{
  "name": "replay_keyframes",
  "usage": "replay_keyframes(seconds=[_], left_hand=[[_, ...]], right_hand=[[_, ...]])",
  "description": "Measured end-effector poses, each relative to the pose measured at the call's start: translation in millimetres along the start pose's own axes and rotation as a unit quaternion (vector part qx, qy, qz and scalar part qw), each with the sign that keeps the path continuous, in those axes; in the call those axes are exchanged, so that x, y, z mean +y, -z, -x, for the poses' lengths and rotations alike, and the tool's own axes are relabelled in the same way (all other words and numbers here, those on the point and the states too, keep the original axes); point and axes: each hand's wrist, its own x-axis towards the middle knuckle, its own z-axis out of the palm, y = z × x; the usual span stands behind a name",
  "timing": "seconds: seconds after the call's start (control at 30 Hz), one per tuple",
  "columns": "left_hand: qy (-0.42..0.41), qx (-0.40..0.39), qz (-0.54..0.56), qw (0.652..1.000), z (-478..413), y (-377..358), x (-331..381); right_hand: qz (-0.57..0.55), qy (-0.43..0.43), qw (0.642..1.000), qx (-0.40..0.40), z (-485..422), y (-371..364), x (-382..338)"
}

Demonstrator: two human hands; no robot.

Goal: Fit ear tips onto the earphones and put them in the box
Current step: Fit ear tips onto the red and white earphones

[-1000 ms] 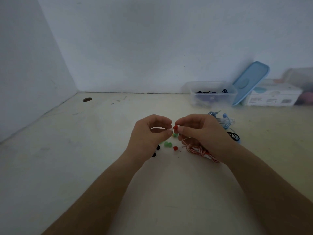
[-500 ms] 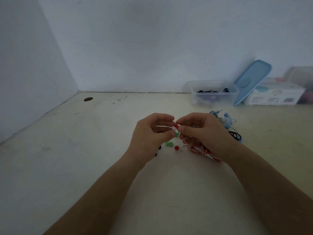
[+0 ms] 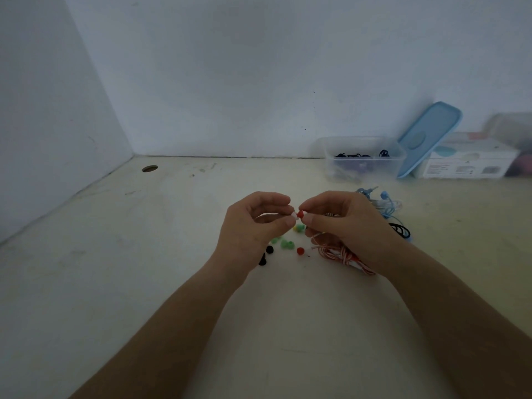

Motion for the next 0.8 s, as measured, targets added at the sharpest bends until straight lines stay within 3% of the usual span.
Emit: replay_keyframes(seconds=[0.8], left_hand=[[0.046, -0.039, 0.034, 0.998, -1.3, 3.0, -0.8]], right_hand=[[0.011, 0.015, 0.999, -0.031, 1.4, 2.8, -2.9]])
